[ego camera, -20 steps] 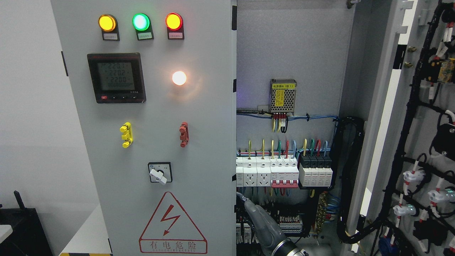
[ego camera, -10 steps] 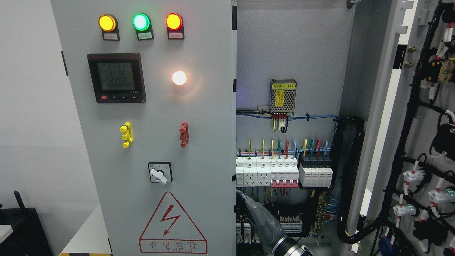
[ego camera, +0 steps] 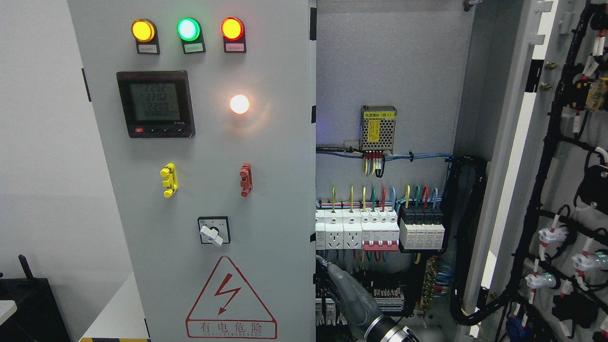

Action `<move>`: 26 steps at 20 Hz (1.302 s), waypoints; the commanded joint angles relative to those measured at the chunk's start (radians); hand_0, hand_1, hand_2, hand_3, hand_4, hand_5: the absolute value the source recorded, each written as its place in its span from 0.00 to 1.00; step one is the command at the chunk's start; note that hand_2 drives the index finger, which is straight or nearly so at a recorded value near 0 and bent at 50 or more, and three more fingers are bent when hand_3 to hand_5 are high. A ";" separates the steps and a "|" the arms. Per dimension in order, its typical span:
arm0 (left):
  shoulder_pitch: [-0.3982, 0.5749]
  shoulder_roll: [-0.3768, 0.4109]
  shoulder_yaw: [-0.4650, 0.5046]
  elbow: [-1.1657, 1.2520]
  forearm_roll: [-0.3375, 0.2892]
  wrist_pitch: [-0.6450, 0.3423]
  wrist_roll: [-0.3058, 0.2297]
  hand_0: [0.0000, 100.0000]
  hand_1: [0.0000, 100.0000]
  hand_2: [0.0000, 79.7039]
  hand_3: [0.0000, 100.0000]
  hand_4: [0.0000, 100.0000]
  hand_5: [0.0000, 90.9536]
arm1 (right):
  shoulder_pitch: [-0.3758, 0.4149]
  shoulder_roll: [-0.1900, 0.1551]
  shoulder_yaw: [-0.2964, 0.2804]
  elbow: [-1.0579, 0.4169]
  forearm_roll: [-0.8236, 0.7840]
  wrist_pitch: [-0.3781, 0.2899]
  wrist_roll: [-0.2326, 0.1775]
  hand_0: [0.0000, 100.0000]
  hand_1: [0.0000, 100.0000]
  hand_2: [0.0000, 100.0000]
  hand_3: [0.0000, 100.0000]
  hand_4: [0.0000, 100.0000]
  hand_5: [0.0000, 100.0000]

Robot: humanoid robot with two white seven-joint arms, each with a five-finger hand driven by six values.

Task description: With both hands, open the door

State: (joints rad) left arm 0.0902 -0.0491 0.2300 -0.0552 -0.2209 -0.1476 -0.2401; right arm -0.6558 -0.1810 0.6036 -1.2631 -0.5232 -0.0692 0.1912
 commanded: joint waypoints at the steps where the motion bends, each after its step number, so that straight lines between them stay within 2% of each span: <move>1: 0.000 0.000 0.000 0.000 0.000 0.000 0.001 0.00 0.00 0.00 0.00 0.03 0.00 | -0.002 -0.006 -0.001 0.007 -0.031 0.022 0.016 0.11 0.00 0.00 0.00 0.00 0.00; 8: 0.000 0.000 -0.001 0.000 0.000 0.000 0.001 0.00 0.00 0.00 0.00 0.03 0.00 | -0.008 -0.008 -0.002 0.007 -0.034 0.023 0.024 0.11 0.00 0.00 0.00 0.00 0.00; 11: 0.000 0.000 0.000 0.000 0.000 0.000 0.001 0.00 0.00 0.00 0.00 0.03 0.00 | -0.010 -0.008 -0.002 0.007 -0.050 0.025 0.056 0.11 0.00 0.00 0.00 0.00 0.00; 23: 0.000 0.000 0.000 0.000 0.000 0.000 0.001 0.00 0.00 0.00 0.00 0.03 0.00 | -0.038 -0.009 -0.008 0.030 -0.054 0.028 0.065 0.11 0.00 0.00 0.00 0.00 0.00; 26: -0.001 0.000 0.000 0.000 0.000 0.000 0.002 0.00 0.00 0.00 0.00 0.03 0.00 | -0.036 -0.009 -0.010 0.033 -0.054 0.026 0.122 0.11 0.00 0.00 0.00 0.00 0.00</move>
State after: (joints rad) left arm 0.0902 -0.0491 0.2300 -0.0552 -0.2209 -0.1476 -0.2396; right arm -0.6847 -0.1887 0.5981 -1.2477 -0.5757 -0.0418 0.2790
